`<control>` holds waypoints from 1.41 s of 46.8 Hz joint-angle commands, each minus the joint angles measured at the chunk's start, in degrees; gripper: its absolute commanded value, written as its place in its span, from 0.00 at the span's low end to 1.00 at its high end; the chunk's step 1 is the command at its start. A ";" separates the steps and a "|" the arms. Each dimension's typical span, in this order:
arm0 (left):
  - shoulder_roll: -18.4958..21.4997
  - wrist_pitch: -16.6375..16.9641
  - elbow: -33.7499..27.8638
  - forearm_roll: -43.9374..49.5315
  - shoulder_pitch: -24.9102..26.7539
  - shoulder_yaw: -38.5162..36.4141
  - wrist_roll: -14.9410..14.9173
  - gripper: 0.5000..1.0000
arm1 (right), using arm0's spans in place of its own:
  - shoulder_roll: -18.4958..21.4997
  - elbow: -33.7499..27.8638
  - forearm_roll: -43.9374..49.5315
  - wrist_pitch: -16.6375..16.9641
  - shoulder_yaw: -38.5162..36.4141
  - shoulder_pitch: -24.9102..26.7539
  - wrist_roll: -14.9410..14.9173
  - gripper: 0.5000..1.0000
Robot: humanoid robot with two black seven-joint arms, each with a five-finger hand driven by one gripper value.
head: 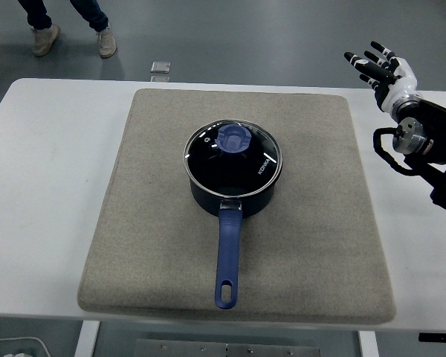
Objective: Lift the pot lid and place it to the right of the pot.
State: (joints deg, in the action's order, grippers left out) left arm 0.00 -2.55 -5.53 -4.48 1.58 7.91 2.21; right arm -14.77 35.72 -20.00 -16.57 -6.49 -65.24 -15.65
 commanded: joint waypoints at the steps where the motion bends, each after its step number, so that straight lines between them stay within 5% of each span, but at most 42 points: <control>1: 0.00 0.00 0.00 0.00 0.00 0.00 -0.02 1.00 | -0.35 -0.65 0.66 0.39 0.25 0.12 0.00 0.79; 21: 0.00 0.00 0.00 0.00 -0.09 0.00 -0.02 1.00 | -1.40 -0.91 4.18 0.92 0.16 -0.32 0.35 0.79; 66: 0.00 0.00 0.00 0.00 -0.09 0.00 -0.02 1.00 | -6.68 -0.74 22.90 10.59 0.78 -7.18 0.79 0.79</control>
State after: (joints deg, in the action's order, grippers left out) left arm 0.00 -2.54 -5.54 -4.49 1.50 7.91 2.22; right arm -21.45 34.99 1.05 -6.90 -5.71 -72.35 -14.85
